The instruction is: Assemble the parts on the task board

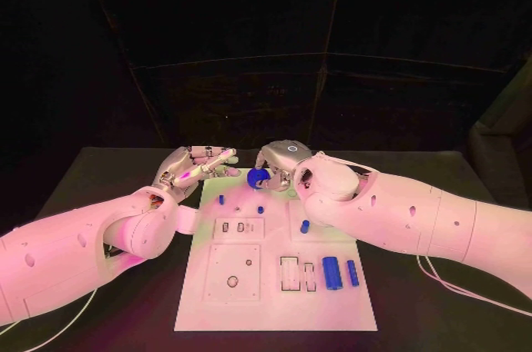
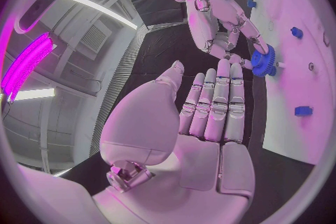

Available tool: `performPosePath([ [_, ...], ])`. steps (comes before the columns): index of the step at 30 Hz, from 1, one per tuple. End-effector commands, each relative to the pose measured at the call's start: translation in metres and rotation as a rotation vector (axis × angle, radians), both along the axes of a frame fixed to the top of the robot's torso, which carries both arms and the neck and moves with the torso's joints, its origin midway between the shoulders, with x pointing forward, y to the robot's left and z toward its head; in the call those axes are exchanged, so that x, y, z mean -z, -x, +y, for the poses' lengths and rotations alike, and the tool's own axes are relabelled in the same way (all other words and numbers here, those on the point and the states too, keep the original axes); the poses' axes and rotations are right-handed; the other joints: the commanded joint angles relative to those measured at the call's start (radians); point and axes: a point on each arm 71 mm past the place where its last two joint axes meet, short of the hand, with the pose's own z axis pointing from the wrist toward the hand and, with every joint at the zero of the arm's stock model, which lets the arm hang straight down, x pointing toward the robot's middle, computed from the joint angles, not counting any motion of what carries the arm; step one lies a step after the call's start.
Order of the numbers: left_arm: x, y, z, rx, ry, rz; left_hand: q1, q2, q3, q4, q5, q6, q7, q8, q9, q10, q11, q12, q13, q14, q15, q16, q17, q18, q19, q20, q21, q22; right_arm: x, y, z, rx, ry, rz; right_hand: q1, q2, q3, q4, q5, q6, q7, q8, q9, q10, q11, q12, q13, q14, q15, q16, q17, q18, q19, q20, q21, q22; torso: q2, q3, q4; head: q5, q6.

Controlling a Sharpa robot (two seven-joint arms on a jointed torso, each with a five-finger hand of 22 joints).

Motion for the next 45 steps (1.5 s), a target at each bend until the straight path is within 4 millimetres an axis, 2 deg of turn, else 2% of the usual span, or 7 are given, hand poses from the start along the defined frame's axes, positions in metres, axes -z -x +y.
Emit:
performPosePath([
  [1,-0.002,0.0,-0.001,0.011,0.004,-0.016,0.0,0.01,-0.001,-0.006,0.003,0.0,0.005,-0.006,-0.001,0.001,0.008,-0.005,-0.001,-0.008,0.0,-0.004,0.001,0.007,0.001,0.007,-0.005,-0.001,0.003,0.0,0.003,-0.016,0.028,0.015,-0.012,-0.001,0.007,0.0,-0.007,-0.001,0.003,-0.006,-0.001,0.007,0.001,-0.002,-0.002,0.066,-0.007,0.004,0.059,-0.009,0.005,0.0,0.004,0.001,-0.001,-0.0001,-0.0011,0.001,-0.002],
  [15,-0.002,-0.001,0.0,0.007,0.002,-0.015,0.0,0.01,-0.001,-0.006,0.003,0.0,0.005,-0.006,-0.001,0.001,0.008,-0.005,-0.001,-0.008,0.0,-0.004,0.001,0.007,0.001,0.007,-0.005,-0.001,0.013,-0.001,0.011,-0.029,0.045,0.04,-0.067,-0.032,-0.008,0.013,-0.068,-0.032,0.01,-0.035,-0.001,-0.005,0.01,-0.019,-0.015,0.067,0.0,0.004,0.061,-0.009,0.005,0.006,0.005,0.004,-0.001,0.0003,-0.0024,0.005,-0.006],
  [19,-0.002,-0.001,0.0,0.006,0.002,-0.015,0.0,0.01,-0.001,-0.006,0.003,0.0,0.005,-0.006,-0.001,0.001,0.008,-0.005,-0.001,-0.008,0.0,-0.004,0.001,0.007,0.001,0.007,-0.005,-0.001,0.014,-0.002,0.012,-0.028,0.042,0.04,-0.101,-0.049,-0.039,0.04,-0.134,-0.066,0.019,-0.058,-0.003,-0.017,0.018,-0.035,-0.03,0.067,0.006,0.005,0.063,-0.009,0.002,0.011,0.004,0.001,-0.002,0.0001,-0.0026,0.005,-0.007],
  [25,-0.001,-0.001,0.001,0.005,0.001,-0.014,0.001,0.011,0.0,-0.008,0.003,0.0,0.005,-0.007,-0.001,0.001,0.008,-0.006,-0.001,-0.009,0.0,-0.005,0.002,0.007,0.001,0.008,-0.006,-0.001,0.015,-0.002,0.013,-0.03,0.044,0.052,-0.104,-0.066,-0.147,0.131,-0.137,-0.094,0.034,-0.089,0.001,-0.031,0.032,-0.049,-0.041,0.067,0.02,0.006,0.067,-0.008,-0.001,0.025,0.003,-0.001,-0.002,0.0005,-0.0025,0.006,-0.008],
  [32,-0.001,-0.001,0.001,0.003,0.0,-0.014,0.001,0.011,0.001,-0.008,0.003,0.0,0.005,-0.007,-0.001,0.001,0.008,-0.006,-0.001,-0.009,0.0,-0.006,0.002,0.007,0.001,0.008,-0.006,-0.001,0.016,-0.003,0.011,-0.024,0.05,0.063,-0.083,-0.064,-0.194,0.201,-0.129,-0.082,0.032,-0.091,0.003,-0.032,0.031,-0.049,-0.039,0.067,0.019,0.007,0.069,-0.008,-0.002,0.025,0.004,-0.002,-0.002,0.0004,-0.0027,0.006,-0.01],
  [42,-0.001,-0.002,0.003,-0.001,-0.002,-0.013,0.002,0.012,0.001,-0.009,0.003,0.0,0.006,-0.007,-0.001,0.001,0.008,-0.006,-0.001,-0.009,0.0,-0.006,0.002,0.007,0.001,0.008,-0.007,-0.002,0.021,-0.004,0.003,-0.027,0.056,0.139,-0.111,-0.031,-0.211,0.226,-0.118,-0.062,0.027,-0.086,0.004,-0.021,0.027,-0.035,-0.023,0.068,0.016,0.01,0.076,-0.009,0.002,0.022,0.01,0.007,-0.002,0.0006,-0.0043,0.004,-0.011],
  [45,-0.001,-0.002,0.002,-0.001,-0.002,-0.013,0.002,0.012,0.002,-0.01,0.003,0.0,0.006,-0.008,-0.001,0.001,0.008,-0.007,-0.001,-0.009,0.0,-0.007,0.002,0.007,0.001,0.008,-0.007,-0.002,0.023,-0.005,0.003,-0.027,0.056,0.164,-0.148,-0.012,-0.235,0.224,-0.082,-0.071,0.03,-0.095,0.001,-0.021,0.029,-0.034,-0.02,0.069,0.017,0.011,0.078,-0.01,0.002,0.023,0.01,0.008,-0.002,0.0011,-0.0025,0.002,-0.011],
])
